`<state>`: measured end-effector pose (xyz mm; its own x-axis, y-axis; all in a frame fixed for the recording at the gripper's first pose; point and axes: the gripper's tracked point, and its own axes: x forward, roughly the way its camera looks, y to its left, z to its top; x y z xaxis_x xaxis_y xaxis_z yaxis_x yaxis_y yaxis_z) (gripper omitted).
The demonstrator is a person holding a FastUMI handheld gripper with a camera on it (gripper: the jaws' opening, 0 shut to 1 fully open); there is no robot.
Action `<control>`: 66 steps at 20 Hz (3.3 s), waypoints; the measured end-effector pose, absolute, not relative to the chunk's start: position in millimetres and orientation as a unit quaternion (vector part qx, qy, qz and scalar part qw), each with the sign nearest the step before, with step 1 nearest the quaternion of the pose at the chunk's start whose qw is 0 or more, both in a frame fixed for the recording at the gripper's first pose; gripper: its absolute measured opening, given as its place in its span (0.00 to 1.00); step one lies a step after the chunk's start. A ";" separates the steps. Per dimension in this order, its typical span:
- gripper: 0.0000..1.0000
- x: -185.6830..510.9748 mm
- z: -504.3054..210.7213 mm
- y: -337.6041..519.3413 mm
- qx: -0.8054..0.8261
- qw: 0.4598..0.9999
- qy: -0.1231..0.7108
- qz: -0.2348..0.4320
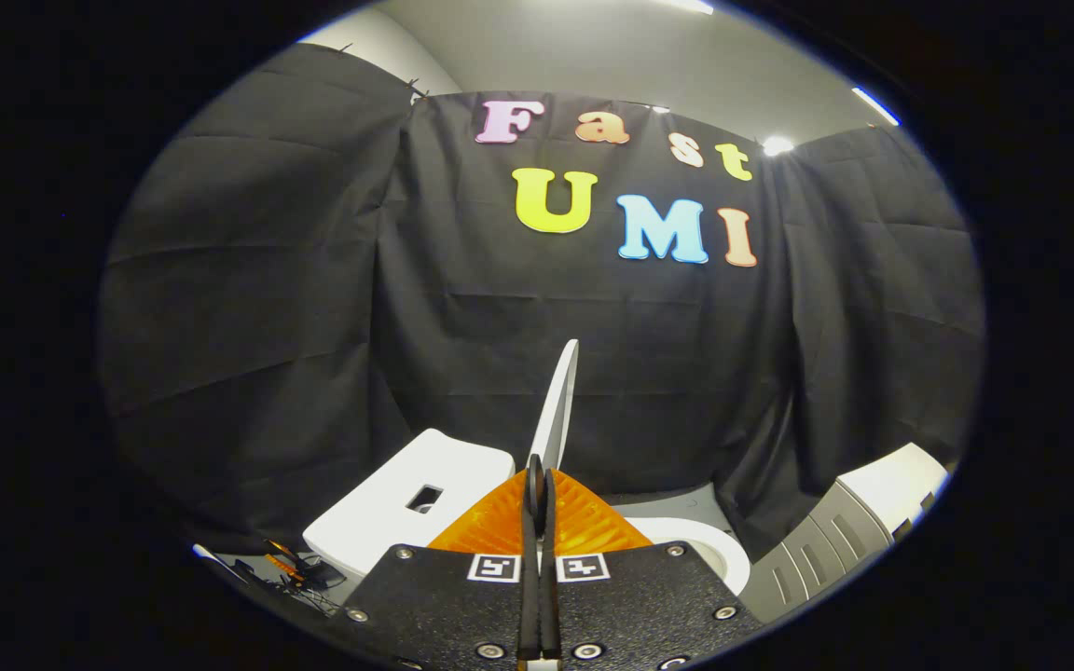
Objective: Open the toilet lid.
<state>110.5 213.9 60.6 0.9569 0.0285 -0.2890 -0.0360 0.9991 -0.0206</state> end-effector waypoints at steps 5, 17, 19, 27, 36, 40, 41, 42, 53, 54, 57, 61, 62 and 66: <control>0.00 113.0 60.3 239.4 -0.040 0.988 0.146 0.041; 0.00 120.8 53.2 300.2 -0.086 0.978 0.152 0.112; 0.00 120.5 48.6 307.0 -0.085 0.978 0.156 0.113; 0.00 127.4 43.4 340.2 -0.064 0.970 0.162 0.170; 0.46 114.9 32.0 324.1 -0.104 0.966 0.164 0.170; 0.95 103.8 45.3 314.9 -0.091 0.972 0.127 0.178; 0.95 99.6 53.4 309.8 -0.088 0.974 0.114 0.178; 0.95 96.6 63.0 303.0 -0.085 0.975 0.104 0.176; 0.95 72.6 107.6 141.6 -0.053 0.997 0.040 0.044; 0.95 69.6 106.1 129.5 -0.052 0.997 0.041 0.034; 0.95 61.4 107.4 102.7 -0.038 0.998 0.038 0.015; 0.95 49.3 110.8 66.0 -0.035 0.999 0.026 -0.013; 0.95 44.3 111.7 59.0 -0.035 0.999 0.020 -0.017; 0.95 24.0 108.7 25.4 -0.012 0.999 0.005 -0.044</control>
<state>24.0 25.4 108.7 0.9961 -0.0880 -0.0084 0.0877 0.9958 -0.0250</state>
